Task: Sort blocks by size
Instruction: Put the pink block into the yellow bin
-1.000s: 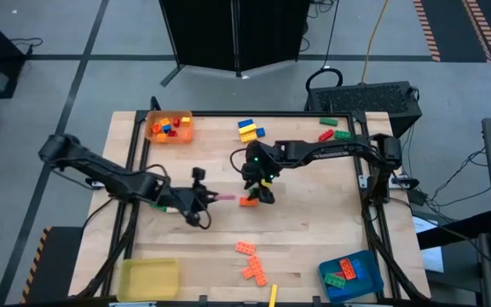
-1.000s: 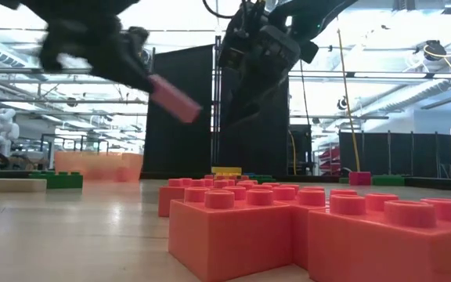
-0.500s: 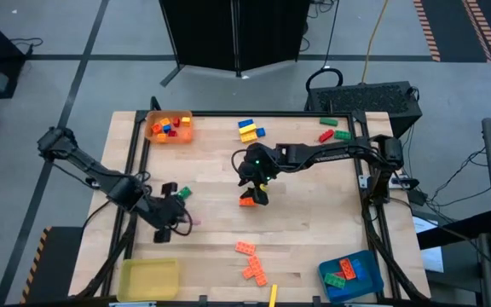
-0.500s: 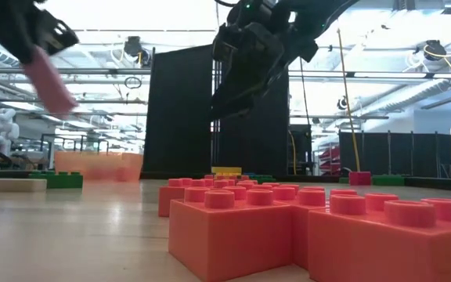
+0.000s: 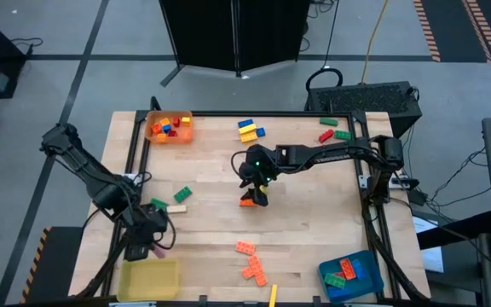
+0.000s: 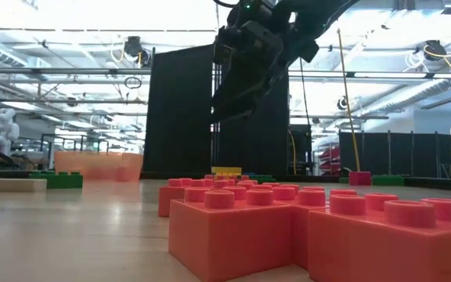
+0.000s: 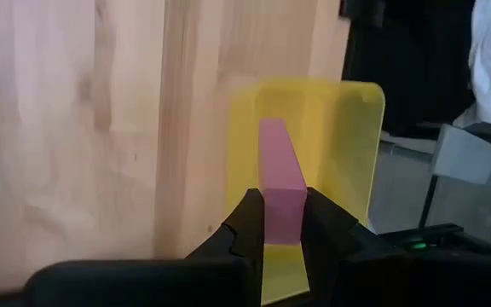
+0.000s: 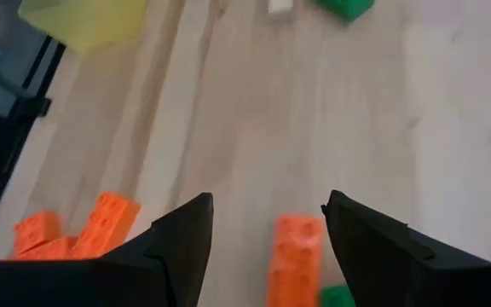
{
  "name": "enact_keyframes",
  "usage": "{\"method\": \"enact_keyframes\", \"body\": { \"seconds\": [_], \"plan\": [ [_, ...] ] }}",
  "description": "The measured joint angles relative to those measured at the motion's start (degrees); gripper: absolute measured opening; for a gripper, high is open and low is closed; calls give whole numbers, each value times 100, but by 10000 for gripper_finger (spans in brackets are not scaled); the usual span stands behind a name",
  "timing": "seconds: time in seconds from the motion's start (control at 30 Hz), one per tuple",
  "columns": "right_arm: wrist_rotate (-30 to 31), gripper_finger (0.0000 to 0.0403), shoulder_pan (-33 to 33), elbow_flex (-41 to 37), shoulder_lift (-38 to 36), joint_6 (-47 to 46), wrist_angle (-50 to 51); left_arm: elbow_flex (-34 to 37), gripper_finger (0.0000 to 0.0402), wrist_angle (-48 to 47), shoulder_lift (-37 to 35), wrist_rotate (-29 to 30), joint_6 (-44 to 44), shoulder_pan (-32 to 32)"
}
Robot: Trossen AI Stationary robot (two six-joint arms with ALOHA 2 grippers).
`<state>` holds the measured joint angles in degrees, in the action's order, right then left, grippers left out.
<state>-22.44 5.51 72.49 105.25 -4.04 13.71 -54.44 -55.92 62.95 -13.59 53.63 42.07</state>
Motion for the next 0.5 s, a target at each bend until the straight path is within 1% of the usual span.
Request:
{"method": "enact_keyframes", "body": {
  "seconds": [0.17,0.37,0.5],
  "plan": [
    [-18,219,-373,0,-28,-128,397,44,45,135,216,-6,125,286],
    [3,219,-663,-2,-216,-112,438,45,45,1174,677,-153,-309,557],
    [23,219,-811,-2,-335,-397,525,44,45,1386,1067,-333,-324,651]
  ]
}}
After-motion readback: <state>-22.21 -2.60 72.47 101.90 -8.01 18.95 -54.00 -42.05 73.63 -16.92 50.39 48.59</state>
